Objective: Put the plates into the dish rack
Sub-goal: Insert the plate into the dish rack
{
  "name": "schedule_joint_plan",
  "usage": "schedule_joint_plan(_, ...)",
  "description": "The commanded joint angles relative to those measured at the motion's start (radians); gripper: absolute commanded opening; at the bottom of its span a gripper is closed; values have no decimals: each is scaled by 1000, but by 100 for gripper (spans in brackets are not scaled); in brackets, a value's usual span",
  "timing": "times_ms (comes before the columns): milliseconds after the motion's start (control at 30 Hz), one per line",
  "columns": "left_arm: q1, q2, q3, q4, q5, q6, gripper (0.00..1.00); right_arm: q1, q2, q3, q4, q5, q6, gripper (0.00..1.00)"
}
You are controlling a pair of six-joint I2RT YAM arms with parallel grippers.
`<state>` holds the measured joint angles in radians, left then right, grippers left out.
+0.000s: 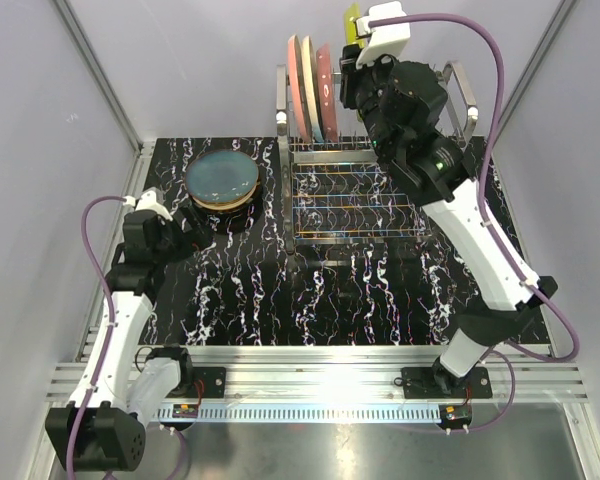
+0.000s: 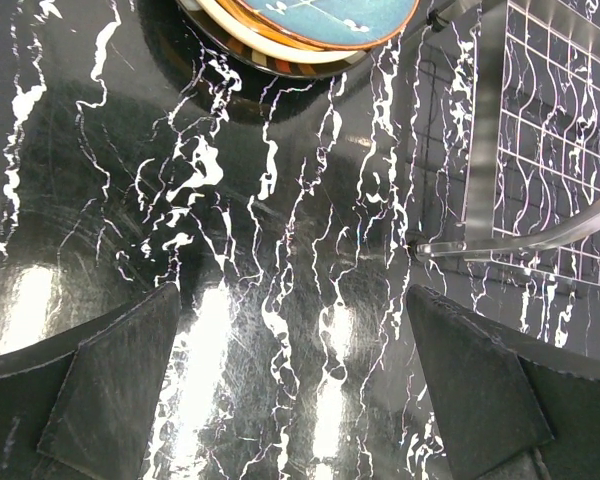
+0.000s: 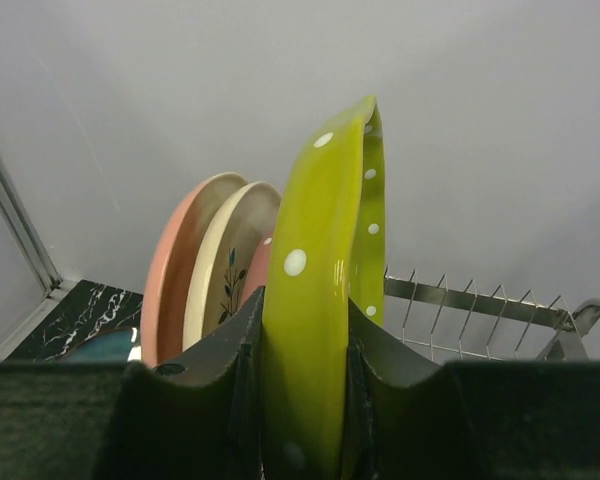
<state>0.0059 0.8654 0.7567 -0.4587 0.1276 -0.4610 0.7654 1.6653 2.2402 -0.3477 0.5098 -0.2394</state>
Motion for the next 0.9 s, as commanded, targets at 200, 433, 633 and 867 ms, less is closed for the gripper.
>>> schedule_joint_plan(200, -1, 29, -2, 60, 50, -5, 99, -133, 39, 102, 148, -188, 173, 7)
schedule_joint_plan(433, -1, 37, 0, 60, 56, -7, 99, -160, 93, 113, 157, -186, 201, 6)
schedule_joint_plan(633, 0, 44, -2, 61, 67, -8, 99, -169, 128, 116, 185, -168, 196, 6)
schedule_joint_plan(867, -1, 47, -2, 64, 78, -10, 99, -179, 165, 127, 199, -157, 203, 6)
